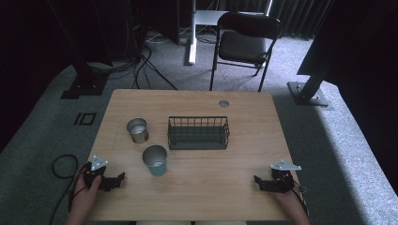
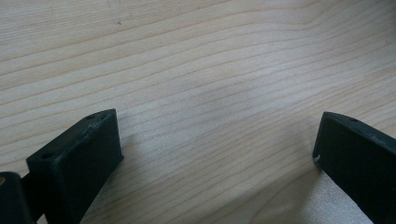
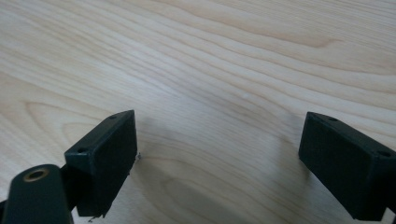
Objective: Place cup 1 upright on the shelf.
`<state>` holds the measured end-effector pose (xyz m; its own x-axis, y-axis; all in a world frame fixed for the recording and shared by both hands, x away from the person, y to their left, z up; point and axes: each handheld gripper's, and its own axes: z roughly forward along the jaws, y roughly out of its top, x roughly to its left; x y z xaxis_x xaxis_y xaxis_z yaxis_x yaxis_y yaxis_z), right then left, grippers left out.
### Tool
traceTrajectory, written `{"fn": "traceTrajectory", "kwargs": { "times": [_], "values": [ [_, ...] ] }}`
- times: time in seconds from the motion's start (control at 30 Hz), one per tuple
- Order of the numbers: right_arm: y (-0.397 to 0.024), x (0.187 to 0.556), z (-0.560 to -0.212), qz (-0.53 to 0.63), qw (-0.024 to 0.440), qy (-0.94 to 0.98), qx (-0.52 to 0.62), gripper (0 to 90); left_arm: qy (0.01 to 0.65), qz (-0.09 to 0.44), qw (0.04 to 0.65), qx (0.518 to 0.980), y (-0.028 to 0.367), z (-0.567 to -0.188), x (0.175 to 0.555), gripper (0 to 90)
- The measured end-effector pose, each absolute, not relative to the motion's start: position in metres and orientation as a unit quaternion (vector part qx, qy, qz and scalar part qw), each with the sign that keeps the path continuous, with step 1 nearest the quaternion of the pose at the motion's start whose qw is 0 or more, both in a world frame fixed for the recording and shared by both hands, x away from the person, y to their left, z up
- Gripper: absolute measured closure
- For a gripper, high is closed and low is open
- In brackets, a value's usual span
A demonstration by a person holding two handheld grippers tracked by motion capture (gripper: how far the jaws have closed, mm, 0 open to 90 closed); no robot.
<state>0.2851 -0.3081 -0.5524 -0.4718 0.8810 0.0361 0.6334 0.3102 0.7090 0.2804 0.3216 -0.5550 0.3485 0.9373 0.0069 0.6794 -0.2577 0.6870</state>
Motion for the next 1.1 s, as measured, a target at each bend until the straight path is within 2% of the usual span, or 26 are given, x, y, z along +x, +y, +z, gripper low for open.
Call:
{"fn": "traceTrajectory", "kwargs": {
  "times": [0.33, 1.1],
  "values": [
    [-0.297, 0.289, -0.55, 0.35, 0.164, 0.802, 0.456, 11.8, 0.518, 0.209, 0.305, 0.771, 0.317, -0.555, 0.278, 1.6],
    [-0.255, 0.299, -0.531, 0.376, 0.159, 0.818, 0.406, 11.8, 0.518, 0.209, 0.305, 0.771, 0.316, -0.555, 0.277, 1.6]
  ]
}}
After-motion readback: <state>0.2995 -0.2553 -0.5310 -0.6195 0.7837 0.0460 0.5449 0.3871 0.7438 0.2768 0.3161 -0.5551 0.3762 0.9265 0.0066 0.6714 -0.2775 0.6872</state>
